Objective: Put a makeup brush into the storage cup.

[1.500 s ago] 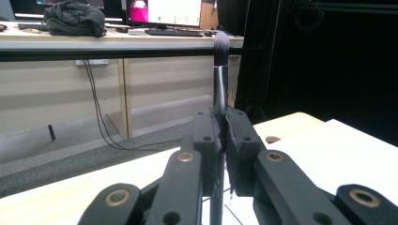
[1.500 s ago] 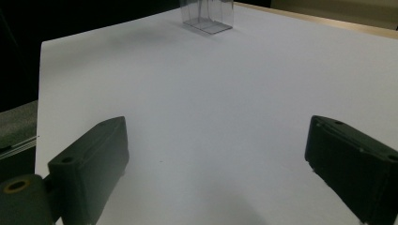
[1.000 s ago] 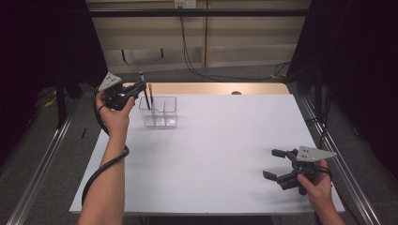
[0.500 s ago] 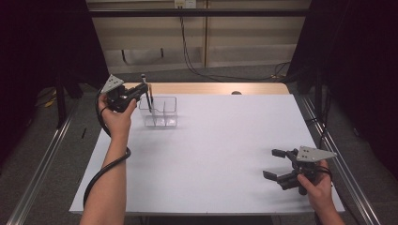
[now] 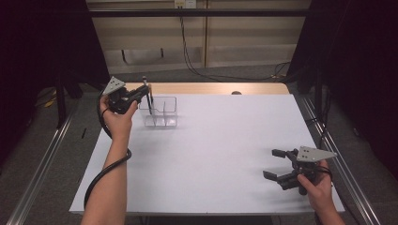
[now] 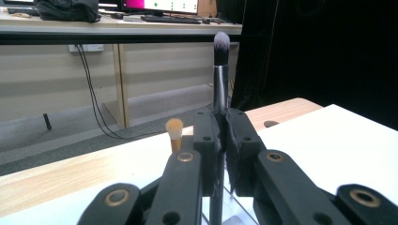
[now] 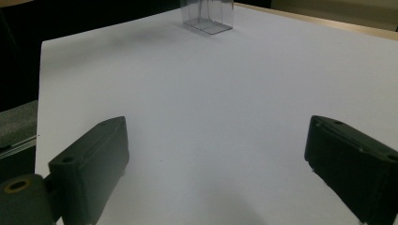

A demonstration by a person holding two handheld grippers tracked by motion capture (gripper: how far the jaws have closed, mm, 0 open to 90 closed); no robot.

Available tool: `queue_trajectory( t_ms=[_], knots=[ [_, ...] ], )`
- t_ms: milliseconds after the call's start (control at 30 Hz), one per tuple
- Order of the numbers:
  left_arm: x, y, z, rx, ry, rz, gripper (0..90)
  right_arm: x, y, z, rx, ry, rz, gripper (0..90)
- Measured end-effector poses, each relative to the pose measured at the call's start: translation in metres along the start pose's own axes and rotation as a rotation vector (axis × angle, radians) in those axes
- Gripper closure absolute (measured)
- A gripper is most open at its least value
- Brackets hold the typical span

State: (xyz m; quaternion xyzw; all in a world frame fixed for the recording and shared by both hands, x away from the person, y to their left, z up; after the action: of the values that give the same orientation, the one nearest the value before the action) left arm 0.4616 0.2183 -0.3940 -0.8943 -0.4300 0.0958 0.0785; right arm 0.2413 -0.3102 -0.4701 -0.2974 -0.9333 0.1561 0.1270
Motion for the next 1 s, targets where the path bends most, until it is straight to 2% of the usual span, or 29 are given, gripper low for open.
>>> queue_trajectory(
  t_ms=[367,533,600,767,833,1000],
  knots=[
    [0.001,-0.001,0.002,-0.003,-0.015,0.008,81.8,0.000,-0.001,0.000,0.000,-0.002,0.004,6.4],
    [0.002,0.000,0.005,-0.023,-0.046,0.040,57.4,0.001,-0.001,0.000,0.002,-0.001,0.004,6.5],
    [0.003,0.000,0.006,-0.030,-0.057,0.040,44.6,0.001,-0.001,0.000,0.003,-0.002,0.003,6.5],
    [0.003,-0.001,0.009,-0.024,-0.102,0.050,26.4,0.001,-0.001,0.000,0.002,-0.002,0.004,6.5],
    [0.003,0.000,0.010,-0.013,-0.117,0.051,20.3,0.001,-0.001,0.000,0.002,-0.002,0.004,6.6],
    [0.000,-0.001,0.013,-0.017,-0.113,0.064,14.9,0.001,0.000,0.000,0.001,-0.001,0.001,6.6]
  ],
)
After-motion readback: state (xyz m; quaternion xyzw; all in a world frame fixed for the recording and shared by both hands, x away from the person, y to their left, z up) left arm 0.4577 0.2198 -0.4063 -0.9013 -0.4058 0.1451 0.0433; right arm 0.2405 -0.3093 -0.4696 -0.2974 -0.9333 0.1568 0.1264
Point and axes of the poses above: each handheld gripper's, and its own axes: y roughly forward along the jaws, z roughly out of its underside, x roughly to its left, the point moved 1 cm from there along y, roughly forward along the jaws, and after that the axes turned 1 degree about -z, right-handed, at the moved point
